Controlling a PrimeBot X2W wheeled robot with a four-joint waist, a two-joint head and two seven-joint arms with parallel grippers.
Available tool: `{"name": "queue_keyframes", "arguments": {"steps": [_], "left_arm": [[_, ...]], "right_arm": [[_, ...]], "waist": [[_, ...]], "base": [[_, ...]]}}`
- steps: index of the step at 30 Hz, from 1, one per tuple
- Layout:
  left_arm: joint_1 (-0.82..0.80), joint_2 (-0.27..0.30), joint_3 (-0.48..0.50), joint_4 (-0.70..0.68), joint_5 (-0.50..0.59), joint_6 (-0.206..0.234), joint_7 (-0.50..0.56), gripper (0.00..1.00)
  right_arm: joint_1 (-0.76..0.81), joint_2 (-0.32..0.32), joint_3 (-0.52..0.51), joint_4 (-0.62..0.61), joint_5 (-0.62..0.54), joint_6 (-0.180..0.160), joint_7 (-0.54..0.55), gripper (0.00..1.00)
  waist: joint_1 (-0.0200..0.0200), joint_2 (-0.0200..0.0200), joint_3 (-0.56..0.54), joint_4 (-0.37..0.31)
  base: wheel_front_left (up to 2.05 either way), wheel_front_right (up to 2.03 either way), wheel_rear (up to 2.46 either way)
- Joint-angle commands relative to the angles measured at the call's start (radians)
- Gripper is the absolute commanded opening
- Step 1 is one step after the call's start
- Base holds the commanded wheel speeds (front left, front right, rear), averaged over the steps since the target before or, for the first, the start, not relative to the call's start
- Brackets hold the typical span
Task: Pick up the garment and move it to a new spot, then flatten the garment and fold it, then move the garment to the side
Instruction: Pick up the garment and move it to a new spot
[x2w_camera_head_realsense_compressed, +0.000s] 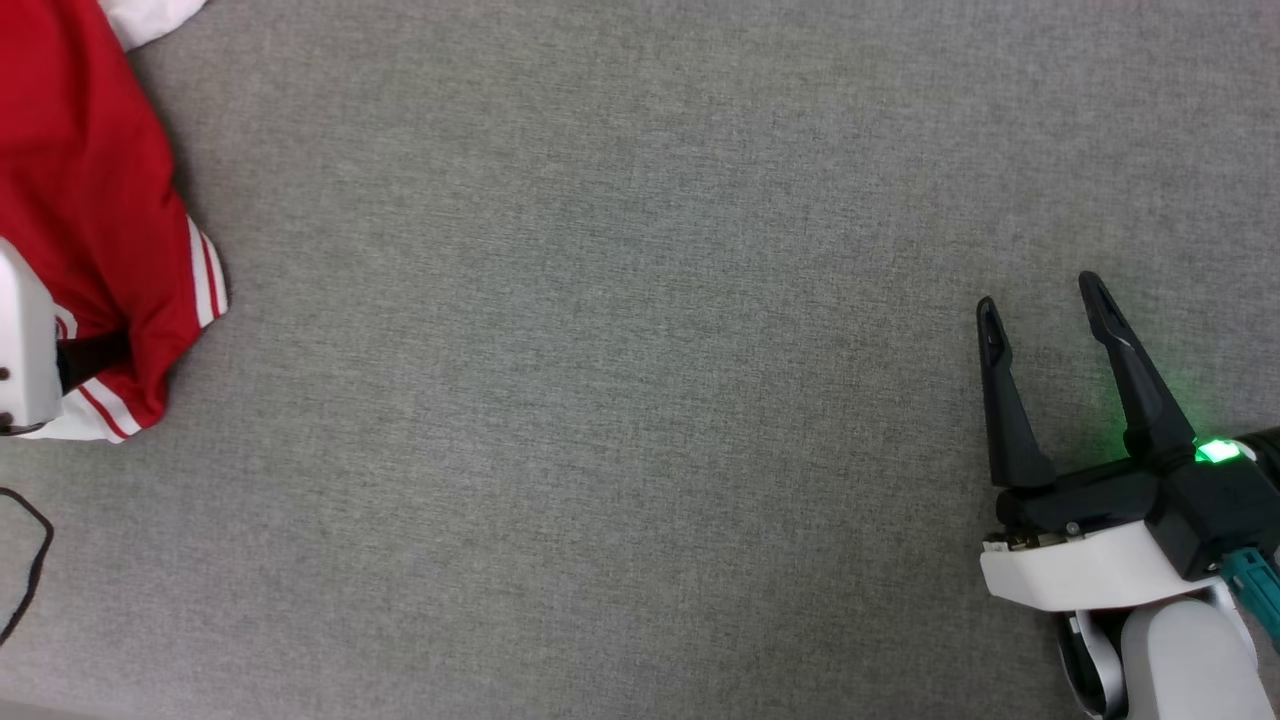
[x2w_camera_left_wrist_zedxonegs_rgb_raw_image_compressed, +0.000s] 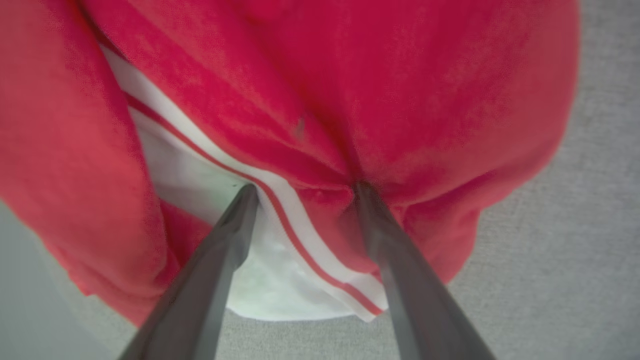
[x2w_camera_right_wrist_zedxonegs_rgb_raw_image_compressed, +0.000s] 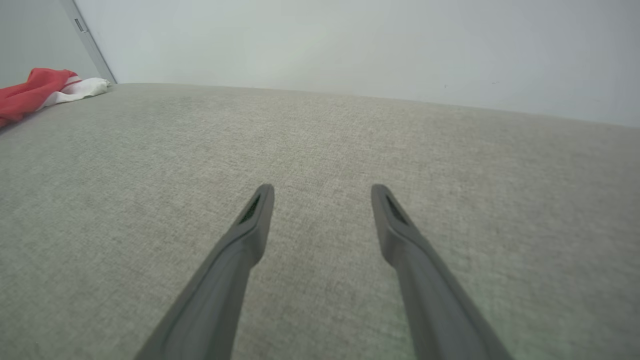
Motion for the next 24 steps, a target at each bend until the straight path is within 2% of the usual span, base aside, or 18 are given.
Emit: {"name": "queue_keyframes", "arguments": {"steps": [1,2,4,8,15,24], "left_arm": [[0.010,-0.012,-0.021,0.018,-0.012,-0.001,0.006,1.00],[0.017,-0.022,-0.033,0.027,-0.021,-0.001,0.007,1.00],[0.031,-0.038,-0.052,0.039,-0.040,-0.001,0.008,0.00],[0.026,-0.059,-0.059,0.062,-0.049,0.000,-0.050,0.00],[0.009,-0.033,-0.062,0.067,-0.060,0.000,-0.156,0.00],[0.059,0.013,-0.121,-0.097,-0.120,0.000,-0.203,0.00]], "right_arm": [[-0.012,-0.001,-0.002,0.001,-0.003,-0.001,-0.002,1.00],[-0.013,-0.001,-0.002,0.002,-0.004,-0.001,-0.002,1.00],[-0.015,-0.001,-0.004,0.003,-0.004,-0.001,-0.002,1.00],[-0.012,-0.001,-0.010,0.014,-0.010,-0.001,-0.002,1.00],[0.021,-0.001,-0.003,0.043,0.008,-0.001,-0.002,1.00],[0.093,0.000,0.009,0.094,0.065,-0.001,-0.002,1.00]], "waist": [[-0.0002,0.0000,0.012,-0.009],[-0.0002,0.0000,0.014,-0.010],[-0.0002,0.0000,0.015,-0.009],[-0.0002,0.0000,-0.006,-0.003],[-0.0002,0.0000,-0.133,0.011],[-0.0002,0.0000,-0.358,0.016]], "base": [[0.00,0.00,0.00],[0.00,0.00,0.00],[0.00,0.00,0.00],[0.00,0.00,0.00],[0.00,0.00,0.00],[0.00,0.00,0.00]]}}
